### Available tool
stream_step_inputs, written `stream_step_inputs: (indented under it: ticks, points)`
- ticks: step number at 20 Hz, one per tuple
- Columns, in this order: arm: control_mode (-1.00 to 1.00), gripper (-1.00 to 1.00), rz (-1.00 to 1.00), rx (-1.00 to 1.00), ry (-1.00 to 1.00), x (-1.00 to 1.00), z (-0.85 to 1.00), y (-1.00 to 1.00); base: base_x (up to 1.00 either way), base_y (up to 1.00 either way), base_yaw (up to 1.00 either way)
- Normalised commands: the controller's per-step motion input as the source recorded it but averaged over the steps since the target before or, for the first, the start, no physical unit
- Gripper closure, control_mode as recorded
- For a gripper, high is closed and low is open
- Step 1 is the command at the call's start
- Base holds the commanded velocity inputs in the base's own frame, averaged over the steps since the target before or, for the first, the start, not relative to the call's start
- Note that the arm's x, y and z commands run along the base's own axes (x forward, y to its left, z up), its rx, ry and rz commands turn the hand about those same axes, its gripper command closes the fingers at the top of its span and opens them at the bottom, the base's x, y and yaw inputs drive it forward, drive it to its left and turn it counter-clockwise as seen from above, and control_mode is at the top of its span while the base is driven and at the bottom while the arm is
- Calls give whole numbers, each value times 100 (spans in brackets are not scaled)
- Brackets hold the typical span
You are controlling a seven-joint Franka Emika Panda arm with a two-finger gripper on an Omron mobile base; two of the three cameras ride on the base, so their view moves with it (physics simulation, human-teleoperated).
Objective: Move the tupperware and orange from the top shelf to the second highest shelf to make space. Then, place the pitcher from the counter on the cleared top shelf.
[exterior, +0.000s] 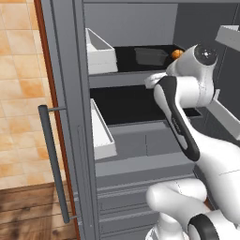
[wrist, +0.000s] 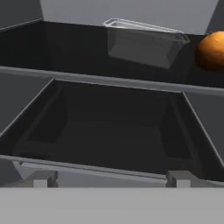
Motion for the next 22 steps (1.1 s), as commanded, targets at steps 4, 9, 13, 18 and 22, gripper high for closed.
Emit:
stream_step_inputs:
  ticks: [4,9,13,18,22]
  points:
    - [-100,-100,0,-5,-1,0,80,0,0,0,0]
    - [-100,-100,-1,-14,0,18,66,0,0,0,0]
    - [-100,-100,-1,-7,1,37,6,-4,0,0,0]
    - [-100,-100,0,0,0,38,-10,-21,0,0,0]
    - [-100,-100,0,0,-2,38,-19,-19,0,0,0]
